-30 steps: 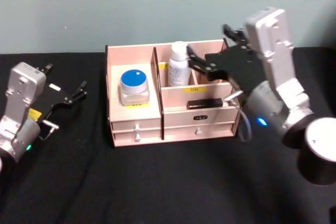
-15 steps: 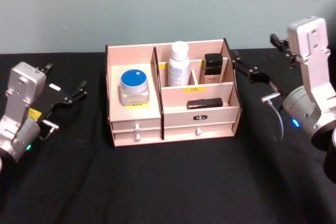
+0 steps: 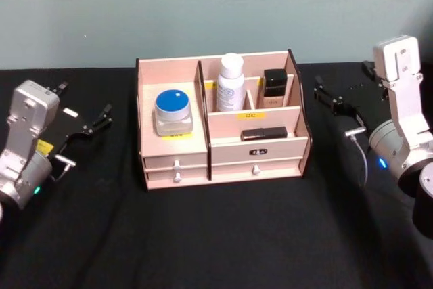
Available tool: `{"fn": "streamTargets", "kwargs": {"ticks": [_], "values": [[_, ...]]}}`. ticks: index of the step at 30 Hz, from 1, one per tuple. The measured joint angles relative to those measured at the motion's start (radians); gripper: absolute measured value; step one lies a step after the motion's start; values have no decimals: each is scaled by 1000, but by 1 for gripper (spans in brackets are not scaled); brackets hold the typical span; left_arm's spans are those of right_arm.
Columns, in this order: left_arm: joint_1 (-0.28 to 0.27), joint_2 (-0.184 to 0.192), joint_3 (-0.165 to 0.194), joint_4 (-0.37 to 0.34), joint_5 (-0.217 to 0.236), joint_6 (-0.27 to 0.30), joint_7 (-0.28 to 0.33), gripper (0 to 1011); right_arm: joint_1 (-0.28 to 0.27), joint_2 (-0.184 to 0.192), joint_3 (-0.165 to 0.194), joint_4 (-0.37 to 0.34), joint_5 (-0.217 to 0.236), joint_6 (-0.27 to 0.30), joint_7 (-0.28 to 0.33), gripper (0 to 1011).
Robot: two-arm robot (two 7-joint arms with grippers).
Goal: Pick up the facial cleanser and watermelon frost from the table and place them into the tiered storage box.
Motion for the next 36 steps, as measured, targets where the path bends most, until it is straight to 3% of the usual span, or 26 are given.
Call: {"fn": "streamTargets", "kwargs": {"ticks": [36], "values": [[0,0,0,0,0,0,0,1001,-2,1,-2,-6,0,2,1,1002]]}}
